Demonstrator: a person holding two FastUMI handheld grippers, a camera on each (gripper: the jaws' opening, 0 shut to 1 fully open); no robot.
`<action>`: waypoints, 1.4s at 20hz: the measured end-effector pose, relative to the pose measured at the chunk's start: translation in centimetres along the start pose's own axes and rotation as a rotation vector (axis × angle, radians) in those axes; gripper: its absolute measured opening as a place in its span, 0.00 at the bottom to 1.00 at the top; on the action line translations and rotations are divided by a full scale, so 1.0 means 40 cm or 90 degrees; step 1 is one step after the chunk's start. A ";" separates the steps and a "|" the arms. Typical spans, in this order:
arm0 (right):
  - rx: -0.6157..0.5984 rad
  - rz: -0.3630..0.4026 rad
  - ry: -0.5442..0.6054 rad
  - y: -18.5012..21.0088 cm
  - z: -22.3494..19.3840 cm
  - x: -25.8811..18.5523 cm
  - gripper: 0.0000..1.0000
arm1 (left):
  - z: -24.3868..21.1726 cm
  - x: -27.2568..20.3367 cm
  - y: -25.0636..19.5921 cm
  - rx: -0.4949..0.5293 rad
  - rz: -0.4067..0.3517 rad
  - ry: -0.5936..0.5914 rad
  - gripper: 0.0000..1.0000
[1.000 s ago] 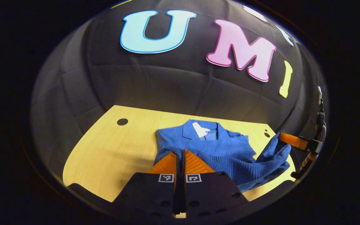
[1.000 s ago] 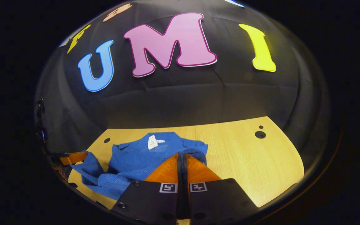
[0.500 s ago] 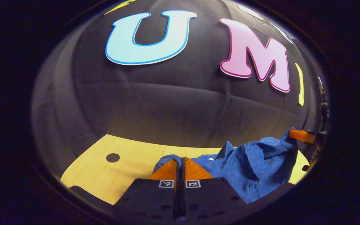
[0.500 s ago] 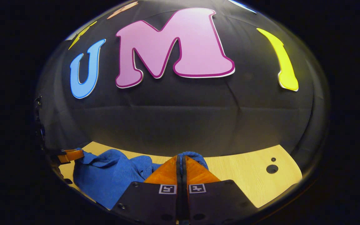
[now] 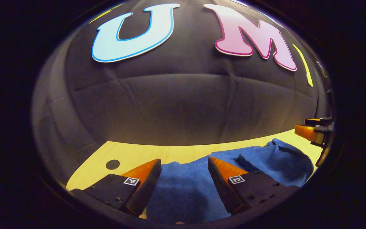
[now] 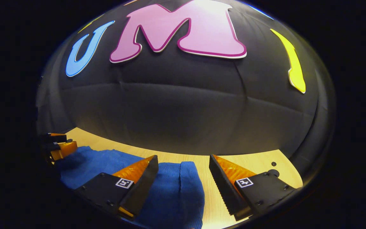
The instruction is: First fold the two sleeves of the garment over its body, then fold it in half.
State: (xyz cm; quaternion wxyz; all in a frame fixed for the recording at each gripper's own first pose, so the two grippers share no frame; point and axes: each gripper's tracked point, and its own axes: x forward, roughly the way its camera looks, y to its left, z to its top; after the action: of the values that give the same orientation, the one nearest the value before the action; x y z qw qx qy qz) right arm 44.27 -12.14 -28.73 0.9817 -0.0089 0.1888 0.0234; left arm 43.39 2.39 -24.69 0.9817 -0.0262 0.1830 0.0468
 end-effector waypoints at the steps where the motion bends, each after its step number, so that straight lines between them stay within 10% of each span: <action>1: 0.001 0.001 -0.006 0.000 0.010 -0.018 1.00 | 0.008 -0.028 -0.012 -0.014 -0.006 0.002 0.84; 12: -0.030 -0.062 -0.084 -0.049 0.130 -0.404 1.00 | 0.139 -0.472 -0.074 -0.051 -0.048 -0.093 0.85; 28: -0.042 0.077 -0.112 0.187 0.237 -1.106 0.96 | 0.033 -1.201 -0.100 -0.037 -0.043 -0.095 0.84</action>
State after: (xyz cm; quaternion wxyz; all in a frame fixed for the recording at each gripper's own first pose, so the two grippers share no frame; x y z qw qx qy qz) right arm 6.37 -6.29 -3.60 0.9905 -0.0277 0.1010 0.0892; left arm -0.33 -5.43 -5.96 0.9924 -0.0574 0.1068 0.0210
